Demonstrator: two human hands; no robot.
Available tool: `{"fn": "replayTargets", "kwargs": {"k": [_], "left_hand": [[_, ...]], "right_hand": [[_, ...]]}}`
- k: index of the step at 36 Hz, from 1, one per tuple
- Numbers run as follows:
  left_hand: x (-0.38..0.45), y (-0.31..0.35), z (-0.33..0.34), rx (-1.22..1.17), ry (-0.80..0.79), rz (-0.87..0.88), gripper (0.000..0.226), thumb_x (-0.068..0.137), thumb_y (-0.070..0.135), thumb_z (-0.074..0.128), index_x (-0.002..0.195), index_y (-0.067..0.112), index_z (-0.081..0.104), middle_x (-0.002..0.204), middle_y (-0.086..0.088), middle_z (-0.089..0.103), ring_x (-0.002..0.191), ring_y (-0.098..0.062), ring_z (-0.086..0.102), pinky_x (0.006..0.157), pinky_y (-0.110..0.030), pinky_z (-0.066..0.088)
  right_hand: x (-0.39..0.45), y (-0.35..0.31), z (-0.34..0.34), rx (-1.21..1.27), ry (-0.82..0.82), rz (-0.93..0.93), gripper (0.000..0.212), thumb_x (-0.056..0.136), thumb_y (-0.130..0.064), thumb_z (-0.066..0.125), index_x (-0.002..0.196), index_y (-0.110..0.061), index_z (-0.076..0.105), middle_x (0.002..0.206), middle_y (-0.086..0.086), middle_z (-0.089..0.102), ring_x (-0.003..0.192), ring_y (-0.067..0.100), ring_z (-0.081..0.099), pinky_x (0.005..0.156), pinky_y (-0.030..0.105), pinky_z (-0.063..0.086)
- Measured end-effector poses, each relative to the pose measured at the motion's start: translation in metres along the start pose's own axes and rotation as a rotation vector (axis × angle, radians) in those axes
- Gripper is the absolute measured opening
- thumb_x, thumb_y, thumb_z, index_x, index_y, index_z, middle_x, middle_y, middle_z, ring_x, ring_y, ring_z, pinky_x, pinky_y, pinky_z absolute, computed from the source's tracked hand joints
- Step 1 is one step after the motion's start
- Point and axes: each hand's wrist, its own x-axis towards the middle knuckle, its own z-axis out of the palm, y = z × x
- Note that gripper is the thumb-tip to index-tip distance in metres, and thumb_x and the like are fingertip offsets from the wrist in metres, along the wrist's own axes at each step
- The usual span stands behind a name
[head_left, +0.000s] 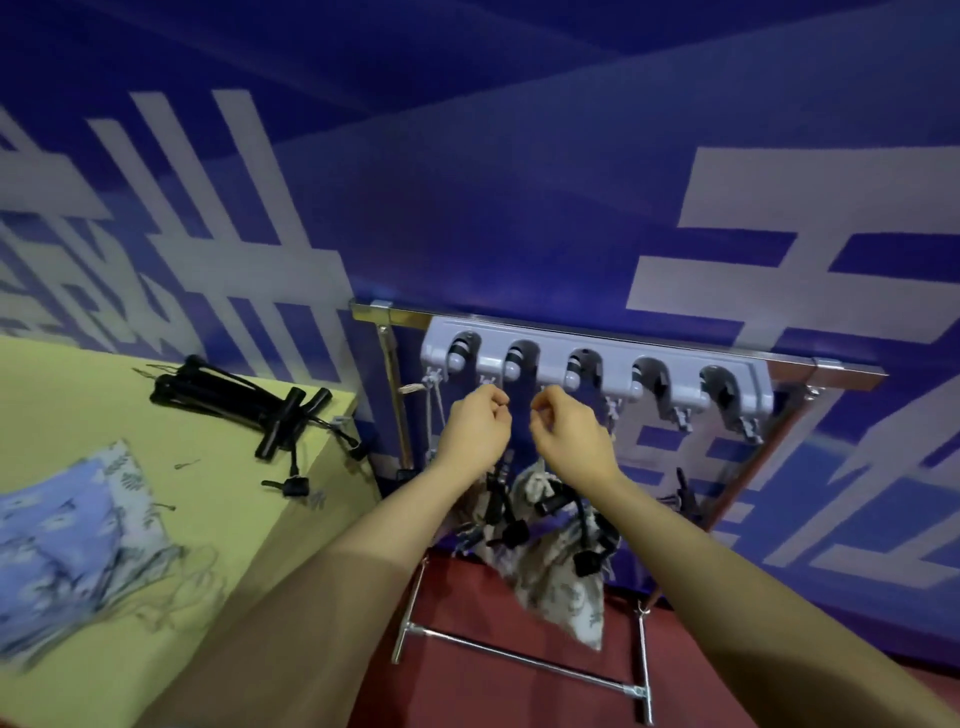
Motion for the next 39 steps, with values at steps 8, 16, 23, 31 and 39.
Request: {"fn": "replayTargets", "kwargs": {"k": [8, 16, 23, 31, 39], "left_hand": [[-0.002, -0.084, -0.078, -0.043, 0.113, -0.139, 0.013, 0.091, 0.011, 0.049, 0.097, 0.012, 0.06, 0.09, -0.013, 0.067, 0.085, -0.032, 0.066, 0.08, -0.042, 0.055], [-0.012, -0.189, -0.168, -0.009, 0.166, -0.223, 0.016, 0.09, 0.011, 0.049, 0.098, 0.009, 0.063, 0.094, -0.014, 0.069, 0.091, -0.031, 0.064, 0.08, -0.034, 0.049], [-0.025, -0.287, -0.244, 0.035, 0.129, -0.301, 0.016, 0.091, 0.009, 0.047, 0.099, 0.008, 0.061, 0.104, -0.015, 0.066, 0.097, -0.031, 0.061, 0.079, -0.033, 0.048], [-0.046, -0.397, -0.308, 0.026, 0.027, -0.446, 0.009, 0.093, 0.001, 0.043, 0.092, 0.008, 0.049, 0.076, -0.008, 0.05, 0.067, -0.023, 0.047, 0.063, -0.032, 0.041], [-0.064, -0.464, -0.313, 0.245, -0.111, -0.431, 0.013, 0.092, 0.007, 0.047, 0.098, -0.001, 0.056, 0.096, -0.02, 0.057, 0.086, -0.038, 0.055, 0.074, -0.042, 0.046]], "right_hand": [[0.02, -0.074, 0.059, 0.015, -0.162, -0.056, 0.013, 0.094, -0.022, 0.046, 0.1, -0.015, 0.055, 0.09, 0.006, 0.062, 0.083, 0.029, 0.058, 0.063, 0.034, 0.04], [0.033, -0.165, 0.153, 0.005, -0.299, -0.128, 0.014, 0.092, -0.023, 0.046, 0.097, -0.017, 0.057, 0.09, 0.007, 0.063, 0.082, 0.03, 0.059, 0.067, 0.04, 0.048], [0.039, -0.239, 0.247, -0.014, -0.42, -0.164, 0.013, 0.087, -0.016, 0.048, 0.089, -0.019, 0.06, 0.089, 0.002, 0.061, 0.088, 0.026, 0.06, 0.079, 0.042, 0.052], [0.021, -0.299, 0.352, 0.024, -0.601, -0.209, 0.023, 0.091, -0.011, 0.05, 0.109, -0.014, 0.064, 0.101, 0.005, 0.062, 0.089, 0.02, 0.058, 0.078, 0.033, 0.047], [0.001, -0.316, 0.413, -0.094, -0.849, -0.262, 0.056, 0.09, -0.014, 0.054, 0.144, -0.02, 0.038, 0.14, 0.01, 0.044, 0.125, 0.031, 0.044, 0.1, 0.037, 0.039]]}}
